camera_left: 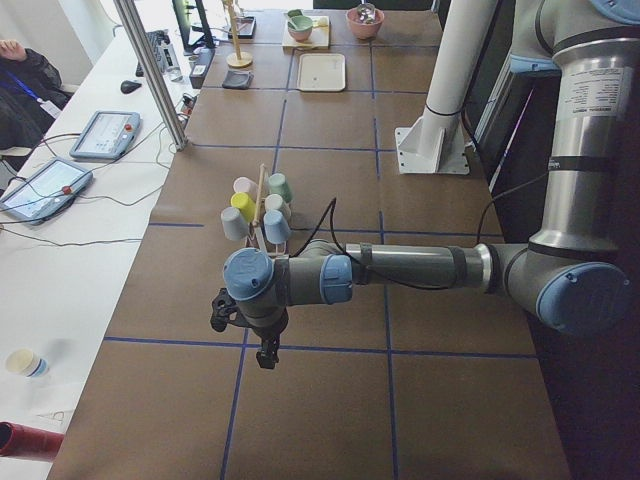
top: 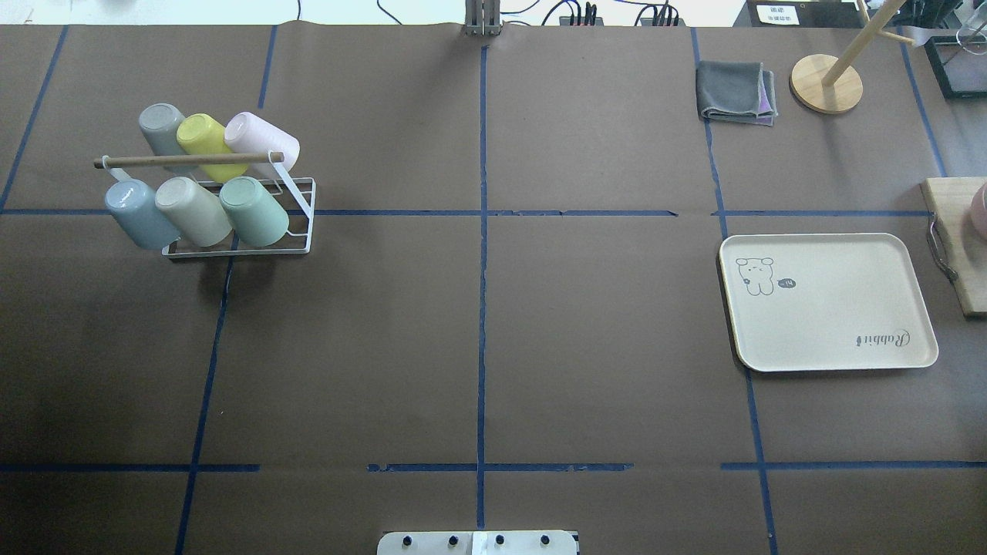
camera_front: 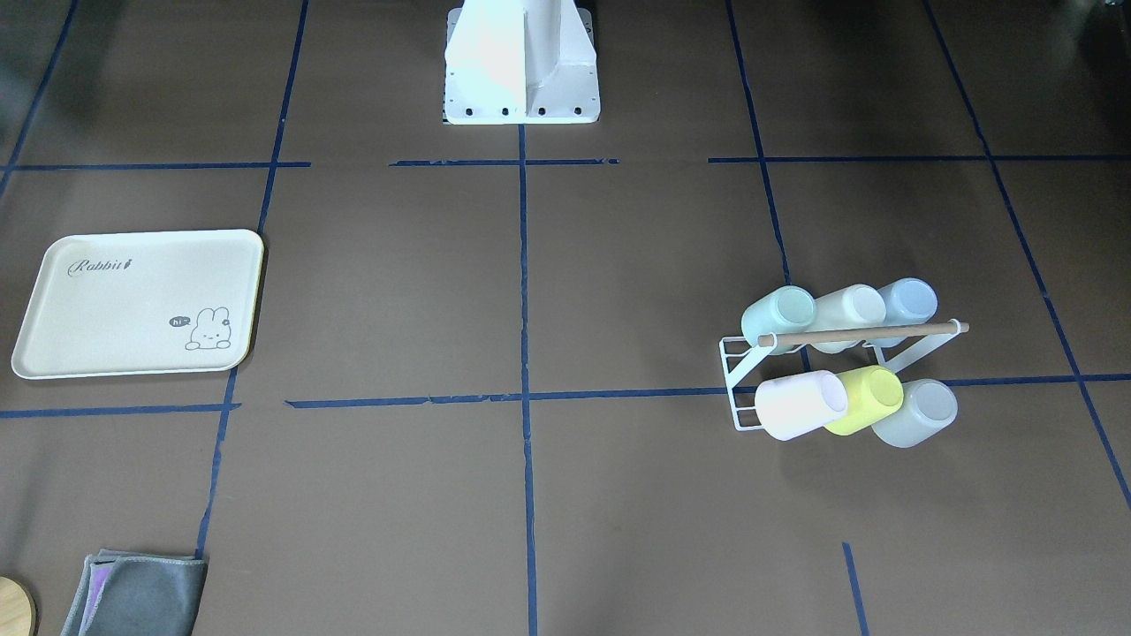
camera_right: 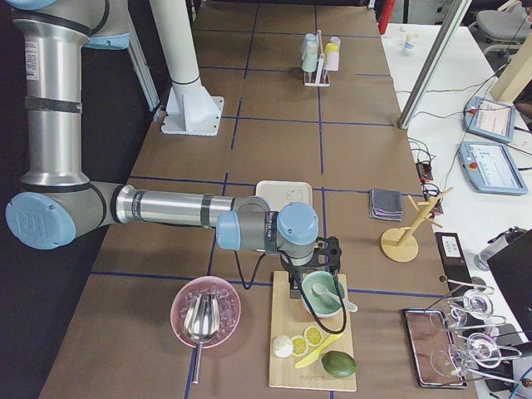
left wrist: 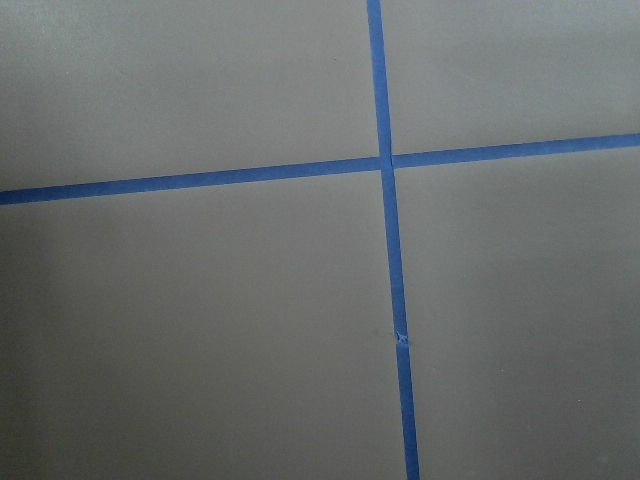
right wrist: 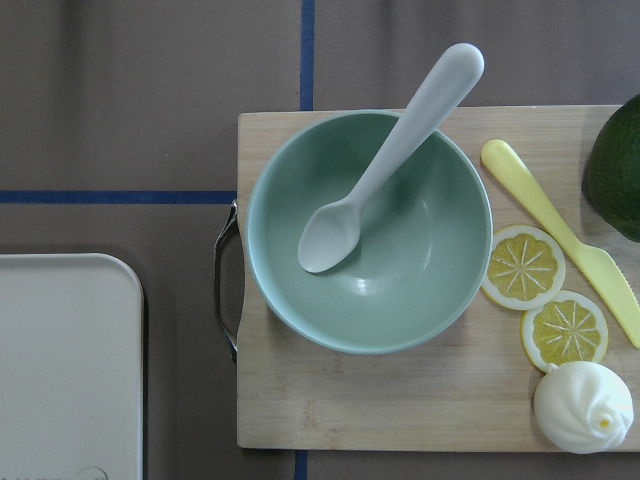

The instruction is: Pick up and place green cup on tray

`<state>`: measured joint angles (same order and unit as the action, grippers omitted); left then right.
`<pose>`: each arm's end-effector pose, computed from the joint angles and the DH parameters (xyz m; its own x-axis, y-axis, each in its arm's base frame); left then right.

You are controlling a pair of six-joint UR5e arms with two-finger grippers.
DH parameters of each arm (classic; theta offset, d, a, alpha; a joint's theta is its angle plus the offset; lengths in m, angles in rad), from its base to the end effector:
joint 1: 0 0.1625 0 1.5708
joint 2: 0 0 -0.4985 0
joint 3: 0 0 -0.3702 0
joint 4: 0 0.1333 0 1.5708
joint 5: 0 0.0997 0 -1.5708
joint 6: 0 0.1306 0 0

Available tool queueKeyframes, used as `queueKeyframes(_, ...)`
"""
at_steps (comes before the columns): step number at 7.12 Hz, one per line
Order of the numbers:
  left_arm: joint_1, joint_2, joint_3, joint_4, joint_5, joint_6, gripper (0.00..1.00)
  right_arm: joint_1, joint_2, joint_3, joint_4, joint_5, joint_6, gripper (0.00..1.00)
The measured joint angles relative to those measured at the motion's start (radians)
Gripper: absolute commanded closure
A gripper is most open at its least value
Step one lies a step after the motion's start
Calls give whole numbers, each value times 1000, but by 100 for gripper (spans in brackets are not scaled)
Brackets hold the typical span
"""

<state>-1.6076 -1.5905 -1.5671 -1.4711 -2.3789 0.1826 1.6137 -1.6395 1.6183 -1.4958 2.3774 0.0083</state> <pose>-0.0562 -0.4700 0.7532 0.6834 0.0964 -0.7236 -0.0889 0.9949 0.0486 0.0579 -0.4382 0.7525 0.6926 -0.0008 0.7213 -0.0486 0.9977 0.0478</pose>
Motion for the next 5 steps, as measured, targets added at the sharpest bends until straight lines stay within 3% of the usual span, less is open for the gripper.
queueKeyframes(5,0,0,-10,-1,2,0,0,-3,12,4,1,4,16,0)
